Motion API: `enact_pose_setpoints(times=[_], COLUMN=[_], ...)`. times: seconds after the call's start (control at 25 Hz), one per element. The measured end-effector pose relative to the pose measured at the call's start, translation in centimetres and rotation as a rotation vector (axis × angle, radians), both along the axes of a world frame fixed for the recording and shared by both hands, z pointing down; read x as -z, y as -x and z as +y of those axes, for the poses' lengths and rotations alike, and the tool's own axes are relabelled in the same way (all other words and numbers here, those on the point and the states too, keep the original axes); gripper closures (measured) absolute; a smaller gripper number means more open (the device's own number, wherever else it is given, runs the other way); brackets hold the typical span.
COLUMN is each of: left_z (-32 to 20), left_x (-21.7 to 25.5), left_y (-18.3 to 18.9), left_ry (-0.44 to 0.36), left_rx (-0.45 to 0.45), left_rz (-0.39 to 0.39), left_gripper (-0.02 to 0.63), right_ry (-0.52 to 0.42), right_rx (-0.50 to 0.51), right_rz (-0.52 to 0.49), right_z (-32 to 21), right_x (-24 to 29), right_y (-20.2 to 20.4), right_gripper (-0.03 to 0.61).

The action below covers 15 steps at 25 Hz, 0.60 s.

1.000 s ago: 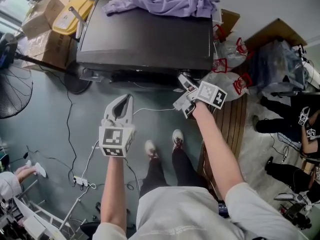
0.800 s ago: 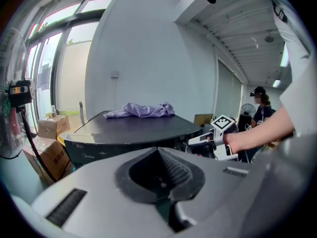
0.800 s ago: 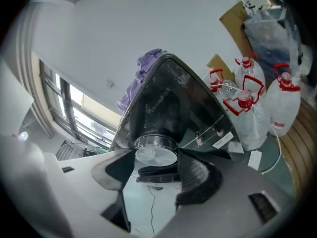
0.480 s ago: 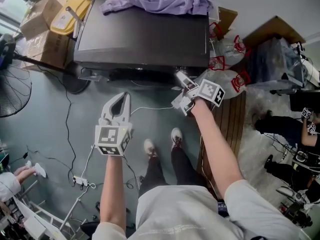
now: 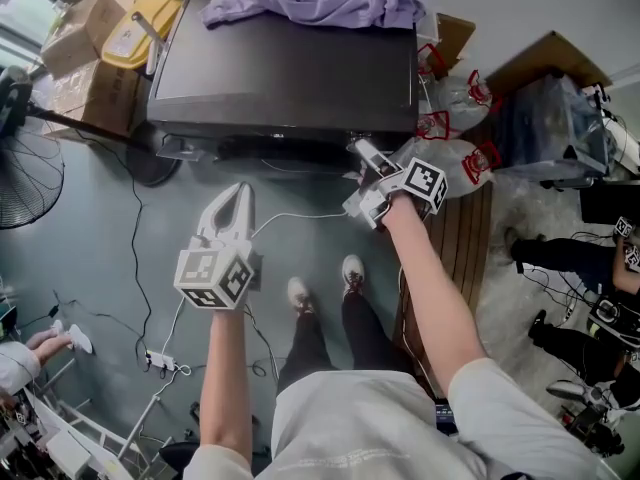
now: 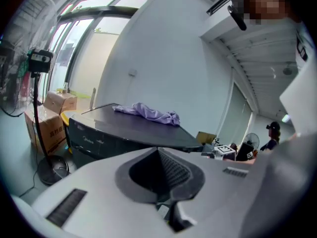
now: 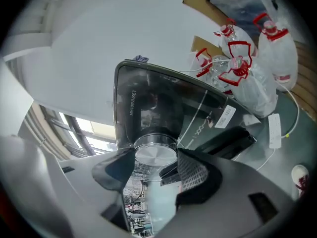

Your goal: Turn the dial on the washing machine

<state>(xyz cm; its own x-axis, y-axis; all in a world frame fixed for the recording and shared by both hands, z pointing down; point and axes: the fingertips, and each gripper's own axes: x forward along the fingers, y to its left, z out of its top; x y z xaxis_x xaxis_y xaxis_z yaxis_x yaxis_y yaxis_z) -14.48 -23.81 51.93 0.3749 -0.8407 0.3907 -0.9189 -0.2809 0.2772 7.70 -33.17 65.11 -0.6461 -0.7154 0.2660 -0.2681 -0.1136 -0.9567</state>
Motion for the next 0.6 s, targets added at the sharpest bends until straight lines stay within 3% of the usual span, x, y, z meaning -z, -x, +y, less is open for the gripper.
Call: enact_pose_setpoints(times=[0.2, 0.32, 0.44, 0.6], left_z=[0.1, 0.2, 0.5, 0.8], left_x=[-0.3, -0.4, -0.4, -0.4], left_y=[1.0, 1.3, 1.3, 1.2], left_ry=[0.026, 0.033, 0.037, 0.041], left_rx=[0.066, 0.080, 0.083, 0.081], left_rz=[0.063, 0.062, 0.063, 0.064], left_gripper=[0.598, 0.598, 0.598, 0.598], right_ry=[0.018, 0.012, -0.019, -0.089], right_rx=[-0.023, -0.031, -0.017, 0.098], right_rz=[-0.068, -0.035, 0.109, 0.435], right_z=[0.1, 0.0, 0.1, 0.3], right_x=[-0.1, -0.1, 0.1, 0.8], right_y=[-0.1, -0.2, -0.7, -0.4], right_gripper=[0.295, 0.295, 0.277, 0.273])
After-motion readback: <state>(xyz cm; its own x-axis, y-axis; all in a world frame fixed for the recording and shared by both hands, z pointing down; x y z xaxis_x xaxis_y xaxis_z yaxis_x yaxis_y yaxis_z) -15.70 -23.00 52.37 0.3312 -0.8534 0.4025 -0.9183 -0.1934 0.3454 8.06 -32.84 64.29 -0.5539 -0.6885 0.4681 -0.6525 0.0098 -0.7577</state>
